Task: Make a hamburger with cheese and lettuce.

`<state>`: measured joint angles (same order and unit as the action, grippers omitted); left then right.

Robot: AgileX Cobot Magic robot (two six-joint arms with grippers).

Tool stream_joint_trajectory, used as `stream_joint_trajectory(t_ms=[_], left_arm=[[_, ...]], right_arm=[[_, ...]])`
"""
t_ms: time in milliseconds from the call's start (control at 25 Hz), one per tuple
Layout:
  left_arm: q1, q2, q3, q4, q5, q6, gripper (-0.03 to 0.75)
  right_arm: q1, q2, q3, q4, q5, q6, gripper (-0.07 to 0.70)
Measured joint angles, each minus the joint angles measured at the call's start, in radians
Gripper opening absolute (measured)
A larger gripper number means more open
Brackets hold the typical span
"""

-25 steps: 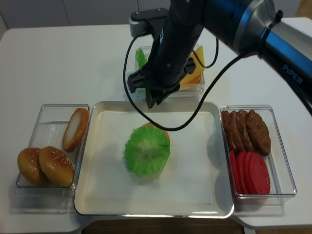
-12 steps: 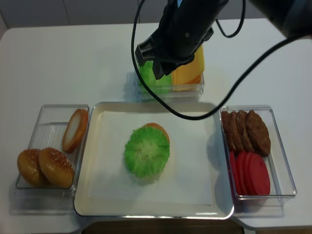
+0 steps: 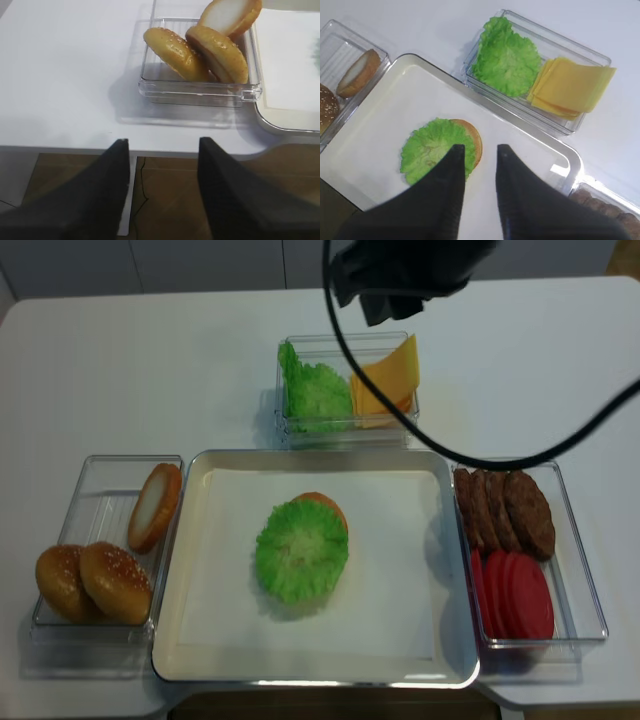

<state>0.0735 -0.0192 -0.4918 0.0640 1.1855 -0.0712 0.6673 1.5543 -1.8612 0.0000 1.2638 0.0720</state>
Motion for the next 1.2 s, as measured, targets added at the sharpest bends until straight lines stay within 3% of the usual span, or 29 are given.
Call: stream_joint_trajectory(t_ms=[400, 800, 1200], left_arm=[[0.0, 0.0, 0.0, 0.0, 0.0, 0.0, 0.336], [0.0, 0.0, 0.0, 0.0, 0.0, 0.0, 0.336], [0.0, 0.0, 0.0, 0.0, 0.0, 0.0, 0.336]], right_arm=[[0.0, -0.162, 0.017, -0.097, 0.002, 0.037, 0.182], [0.0, -0.418, 0.252, -0.248, 0.009, 0.118, 0.182], [0.0, -0.715, 0.471, -0.254, 0.013, 0.123, 0.182]])
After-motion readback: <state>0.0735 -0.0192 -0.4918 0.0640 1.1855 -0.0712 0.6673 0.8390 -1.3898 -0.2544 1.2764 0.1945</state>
